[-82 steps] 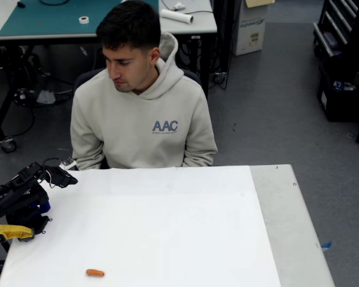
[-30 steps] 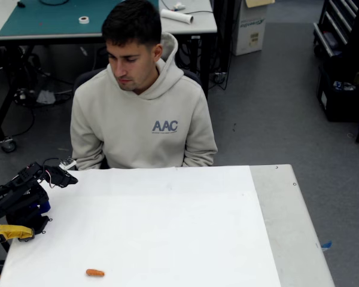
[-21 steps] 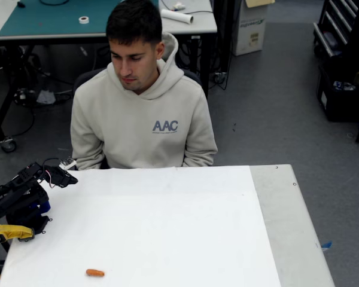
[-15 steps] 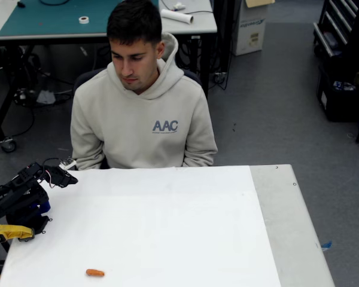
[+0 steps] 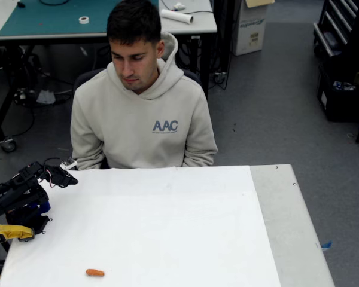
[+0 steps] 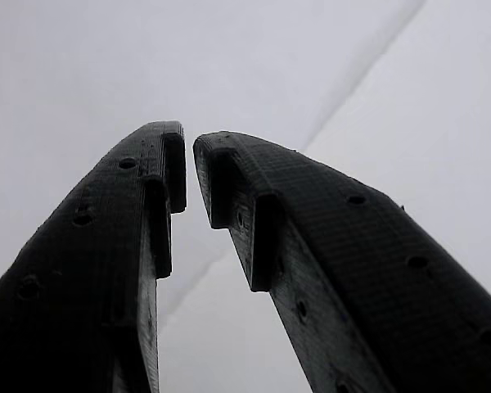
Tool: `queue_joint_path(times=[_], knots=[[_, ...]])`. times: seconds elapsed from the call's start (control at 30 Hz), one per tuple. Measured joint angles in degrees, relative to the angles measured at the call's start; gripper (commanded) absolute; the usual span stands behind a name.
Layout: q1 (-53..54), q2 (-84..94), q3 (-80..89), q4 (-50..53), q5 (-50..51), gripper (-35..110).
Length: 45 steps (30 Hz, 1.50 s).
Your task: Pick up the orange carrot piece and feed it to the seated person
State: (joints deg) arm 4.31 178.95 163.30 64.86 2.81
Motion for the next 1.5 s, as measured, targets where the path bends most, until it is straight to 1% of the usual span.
queue_joint_path(times=[0.43, 0.63, 0.9, 1.27, 1.37, 1.5], knots=[[13.4, -35.1, -26.2, 0.9, 0.0, -3], [21.3, -46.3, -33.8, 1.0, 0.0, -3], [36.0, -55.6, -38.7, 0.6, 0.0, -3], [50.5, -65.8, -48.5, 0.6, -0.8, -3], [54.1, -69.1, -51.6, 0.6, -2.9, -3], [57.5, -74.0, -55.5, 0.6, -9.1, -3]])
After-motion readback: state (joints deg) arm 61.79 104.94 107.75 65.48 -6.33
